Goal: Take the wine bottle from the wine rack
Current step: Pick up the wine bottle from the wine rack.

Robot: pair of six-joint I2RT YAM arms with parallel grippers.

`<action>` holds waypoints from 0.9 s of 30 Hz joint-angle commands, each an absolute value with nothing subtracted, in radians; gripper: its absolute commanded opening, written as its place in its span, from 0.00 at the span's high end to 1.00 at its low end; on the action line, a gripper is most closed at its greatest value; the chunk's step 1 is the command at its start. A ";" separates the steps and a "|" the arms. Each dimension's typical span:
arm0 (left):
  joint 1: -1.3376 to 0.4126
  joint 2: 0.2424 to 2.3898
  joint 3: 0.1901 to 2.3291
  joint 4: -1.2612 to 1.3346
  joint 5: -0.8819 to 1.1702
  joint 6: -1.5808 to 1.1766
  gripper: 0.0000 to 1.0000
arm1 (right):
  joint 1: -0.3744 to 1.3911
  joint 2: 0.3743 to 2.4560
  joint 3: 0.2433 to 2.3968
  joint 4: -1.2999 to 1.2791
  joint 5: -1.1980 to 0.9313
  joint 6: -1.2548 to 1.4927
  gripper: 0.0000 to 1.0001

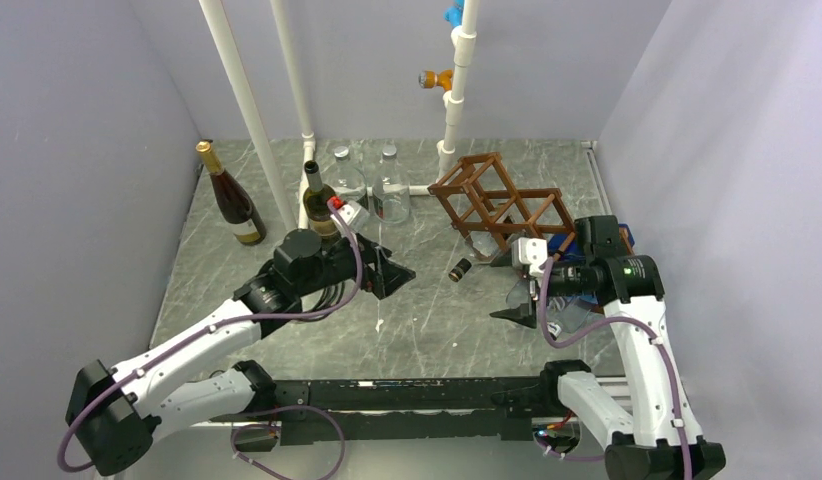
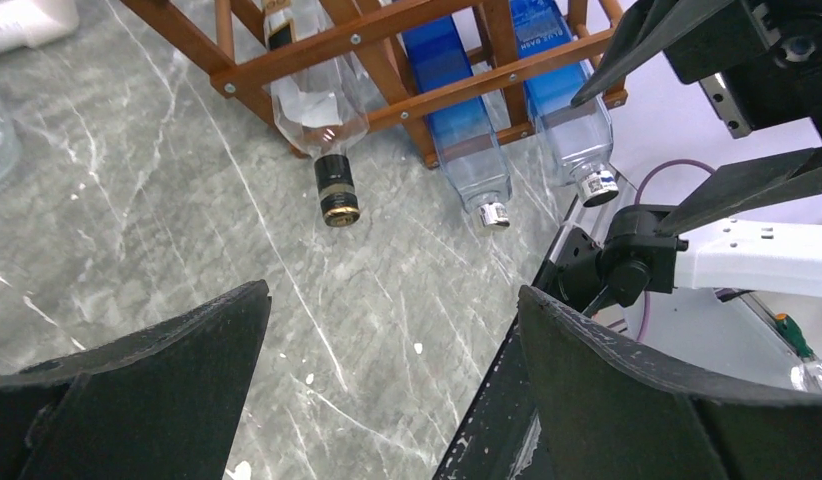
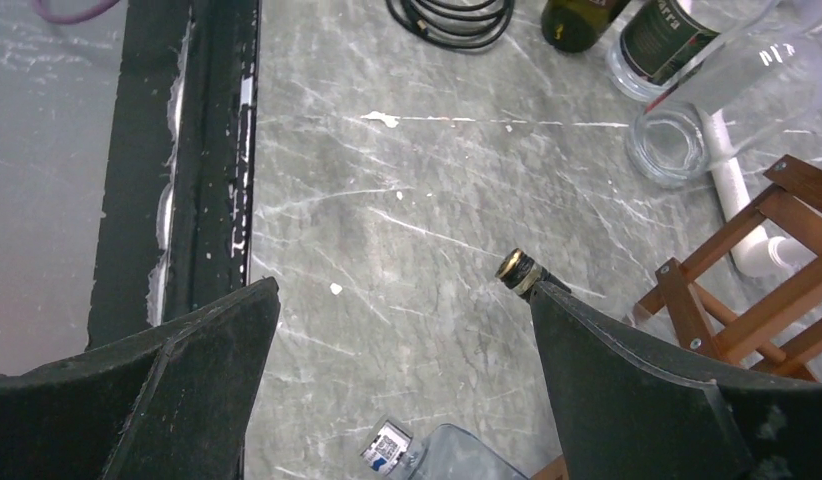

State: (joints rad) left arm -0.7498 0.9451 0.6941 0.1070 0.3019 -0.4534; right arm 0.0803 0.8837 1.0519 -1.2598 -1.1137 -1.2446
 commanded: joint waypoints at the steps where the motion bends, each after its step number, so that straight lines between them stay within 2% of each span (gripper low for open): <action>1: -0.778 0.995 0.686 0.222 0.277 -0.508 0.01 | 0.015 0.856 1.026 -1.242 -1.226 -1.247 0.00; 10: -0.815 1.174 0.754 0.252 0.247 -0.554 0.00 | -0.113 0.815 0.968 -1.202 -1.331 -1.233 0.00; 27: -0.830 1.483 0.873 0.450 0.307 -0.544 0.01 | -0.187 0.823 0.872 -1.056 -1.408 -1.126 0.00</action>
State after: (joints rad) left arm -0.8253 1.4200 0.8135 0.3328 0.2726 -0.5434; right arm -0.1738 0.8165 0.8783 -1.1019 -1.3437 -1.1259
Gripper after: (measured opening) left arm 0.995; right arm 0.993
